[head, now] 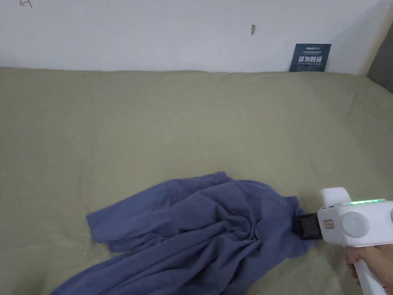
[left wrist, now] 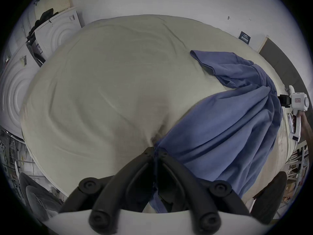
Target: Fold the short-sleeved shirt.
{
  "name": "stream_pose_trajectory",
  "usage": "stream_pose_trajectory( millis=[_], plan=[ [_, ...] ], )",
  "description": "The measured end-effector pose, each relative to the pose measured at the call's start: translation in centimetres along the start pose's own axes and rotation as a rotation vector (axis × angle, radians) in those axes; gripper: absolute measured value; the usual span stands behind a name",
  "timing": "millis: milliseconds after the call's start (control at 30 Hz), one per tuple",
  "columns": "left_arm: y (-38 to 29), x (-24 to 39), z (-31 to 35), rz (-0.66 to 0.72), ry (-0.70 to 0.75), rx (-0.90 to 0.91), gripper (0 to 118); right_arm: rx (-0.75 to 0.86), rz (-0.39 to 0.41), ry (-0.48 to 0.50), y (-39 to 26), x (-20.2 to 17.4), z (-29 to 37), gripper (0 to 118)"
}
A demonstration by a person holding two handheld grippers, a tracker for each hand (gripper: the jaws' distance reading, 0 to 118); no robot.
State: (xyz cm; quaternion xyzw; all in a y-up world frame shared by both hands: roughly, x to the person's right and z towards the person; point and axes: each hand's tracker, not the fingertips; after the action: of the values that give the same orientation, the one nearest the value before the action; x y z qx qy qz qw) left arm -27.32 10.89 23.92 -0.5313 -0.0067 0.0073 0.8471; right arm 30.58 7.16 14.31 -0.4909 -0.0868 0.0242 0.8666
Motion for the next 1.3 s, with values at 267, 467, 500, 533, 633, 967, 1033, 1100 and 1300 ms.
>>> stream_pose_trajectory(
  millis=[267,467,500,533,633,967,1033,1100,1300],
  plan=[
    [0.8,-0.9,1.6,0.004,-0.027,-0.010,3,0.127,0.051,0.019,1.2,-0.8,7.3,3],
    [4.1,-3.4,8.6,0.064,-0.038,0.176,3,0.279,0.022,-0.001,3.2,1.8,15.8,3],
    [5.2,-3.7,10.2,0.069,-0.047,0.211,3,0.302,0.014,-0.001,3.6,2.3,17.2,3],
    [6.3,-4.1,11.6,0.066,-0.053,0.232,3,0.336,0.001,-0.009,4.0,2.8,18.7,3],
    [9.3,-4.2,16.0,0.010,0.020,0.344,3,0.423,0.000,-0.028,4.4,3.0,24.0,3],
    [18.1,-2.7,25.1,-0.023,0.108,0.534,3,0.544,0.027,-0.116,9.3,4.7,33.7,3],
    [20.1,-2.2,26.0,-0.020,0.119,0.562,3,0.567,0.011,-0.119,11.0,5.3,34.5,3],
    [22.2,-1.6,26.7,-0.007,0.133,0.591,3,0.585,-0.001,-0.128,12.8,5.2,35.5,3],
    [28.6,0.7,27.0,-0.006,0.188,0.656,3,0.633,-0.006,-0.185,19.8,5.9,35.9,3]
  ],
)
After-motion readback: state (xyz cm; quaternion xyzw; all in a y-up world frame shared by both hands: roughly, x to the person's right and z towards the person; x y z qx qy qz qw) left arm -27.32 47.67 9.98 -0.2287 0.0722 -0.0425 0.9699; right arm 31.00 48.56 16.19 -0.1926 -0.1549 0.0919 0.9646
